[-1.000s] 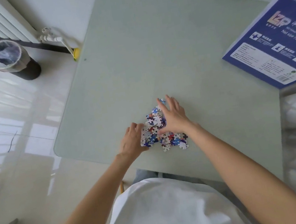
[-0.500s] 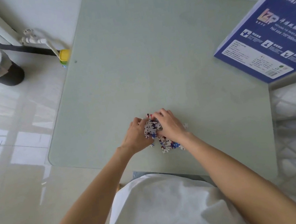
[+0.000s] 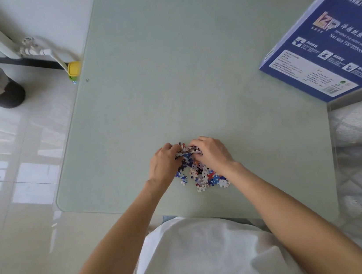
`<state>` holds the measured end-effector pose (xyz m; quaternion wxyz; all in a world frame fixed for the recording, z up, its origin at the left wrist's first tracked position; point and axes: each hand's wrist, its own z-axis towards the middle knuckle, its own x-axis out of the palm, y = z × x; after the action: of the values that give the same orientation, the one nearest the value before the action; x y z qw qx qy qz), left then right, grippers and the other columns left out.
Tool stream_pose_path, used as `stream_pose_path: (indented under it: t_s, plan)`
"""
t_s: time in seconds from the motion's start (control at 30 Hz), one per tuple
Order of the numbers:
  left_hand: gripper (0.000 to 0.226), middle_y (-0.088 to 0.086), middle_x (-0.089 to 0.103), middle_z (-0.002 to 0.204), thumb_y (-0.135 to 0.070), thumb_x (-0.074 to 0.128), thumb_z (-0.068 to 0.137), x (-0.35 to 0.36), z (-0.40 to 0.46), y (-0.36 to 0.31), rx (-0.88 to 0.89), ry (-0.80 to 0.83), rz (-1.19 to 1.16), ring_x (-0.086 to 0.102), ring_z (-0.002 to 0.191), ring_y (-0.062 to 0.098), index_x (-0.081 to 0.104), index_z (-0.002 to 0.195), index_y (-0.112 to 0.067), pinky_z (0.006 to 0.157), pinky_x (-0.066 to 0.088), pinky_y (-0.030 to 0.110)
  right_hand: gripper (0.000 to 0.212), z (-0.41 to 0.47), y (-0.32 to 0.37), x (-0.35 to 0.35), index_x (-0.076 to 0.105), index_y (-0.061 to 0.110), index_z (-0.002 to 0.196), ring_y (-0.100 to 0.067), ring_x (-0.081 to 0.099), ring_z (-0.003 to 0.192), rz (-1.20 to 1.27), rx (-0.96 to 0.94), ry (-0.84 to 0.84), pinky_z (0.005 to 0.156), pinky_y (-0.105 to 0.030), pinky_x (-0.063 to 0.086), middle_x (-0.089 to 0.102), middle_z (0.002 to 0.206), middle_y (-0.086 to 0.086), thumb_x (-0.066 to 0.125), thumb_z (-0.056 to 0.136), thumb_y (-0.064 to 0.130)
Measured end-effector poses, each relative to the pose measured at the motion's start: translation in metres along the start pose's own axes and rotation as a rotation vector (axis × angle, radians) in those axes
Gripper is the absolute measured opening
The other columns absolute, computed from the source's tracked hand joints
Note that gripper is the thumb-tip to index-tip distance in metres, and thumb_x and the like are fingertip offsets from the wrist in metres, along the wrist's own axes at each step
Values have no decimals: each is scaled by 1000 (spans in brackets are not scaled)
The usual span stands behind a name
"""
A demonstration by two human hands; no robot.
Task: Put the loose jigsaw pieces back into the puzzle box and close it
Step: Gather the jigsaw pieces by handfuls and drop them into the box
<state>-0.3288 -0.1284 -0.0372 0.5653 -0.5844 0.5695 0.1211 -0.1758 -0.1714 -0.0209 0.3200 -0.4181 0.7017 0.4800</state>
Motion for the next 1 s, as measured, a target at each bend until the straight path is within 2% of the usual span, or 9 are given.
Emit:
stream_pose_path:
  t_s: [0.1,0.23,0.33,0.4,0.5,0.57,0.7,0.83,1.0]
  plan:
    - [21,6,64,98,-23,55,91,-5,3,0,-21,-8,17,61,85,31,63,110,-19,65,43,32,27,1,-3,-2,65,13,114,-21,66,86,21,20,-52,73,-25,48,70,103,-5,62,87,11]
    - [21,7,70,93,-27,55,92,-13,6,-1,-38,1,-4,64,84,30,67,106,-18,67,46,32,26,1,-9,-11,67,13,113,-17,66,80,102,79,-109,72,-21,47,72,101,-5,60,88,8]
    - [19,9,72,88,-22,60,89,-21,5,1,-57,-11,-97,66,80,28,71,101,-12,65,46,28,26,-1,-15,-17,67,11,113,-18,67,90,156,93,-113,84,-26,51,71,106,-5,61,88,9]
    - [20,8,73,89,-21,65,86,-29,5,2,-62,-36,-137,68,80,25,71,103,-13,70,51,30,27,-2,-22,-22,66,11,114,-20,67,96,175,105,-105,90,-31,52,70,108,-6,63,87,9]
    - [23,6,74,86,-21,69,82,-40,10,-4,-48,-85,-182,69,77,21,71,105,-14,70,50,25,29,-8,-31,-33,66,10,115,-20,65,103,228,142,-101,95,-27,46,69,112,-6,65,86,10]
    - [23,6,74,87,-20,69,82,-49,14,-18,-21,-114,-198,69,78,19,71,104,-14,68,46,20,29,-15,-37,-49,66,9,114,-19,67,97,297,181,-111,95,-26,45,70,109,-6,66,85,11]
    - [23,4,74,83,-23,70,82,-65,24,-60,92,-167,-219,69,73,13,71,104,-15,71,52,23,23,-35,-53,-93,71,13,106,-15,69,62,442,224,-122,78,-26,54,73,83,-7,69,83,12]
    - [22,0,73,77,-24,71,81,-86,42,-125,281,-209,-255,68,66,6,72,101,-18,70,54,22,20,-64,-75,-170,72,11,100,-18,70,64,557,169,-189,74,-35,58,71,76,-7,70,81,6]
    - [20,0,72,74,-20,71,80,-126,82,-241,523,-271,-330,65,65,4,72,100,-17,68,55,29,29,-102,-104,-304,67,20,105,-7,69,62,597,71,-469,65,-17,56,69,76,6,72,79,8]
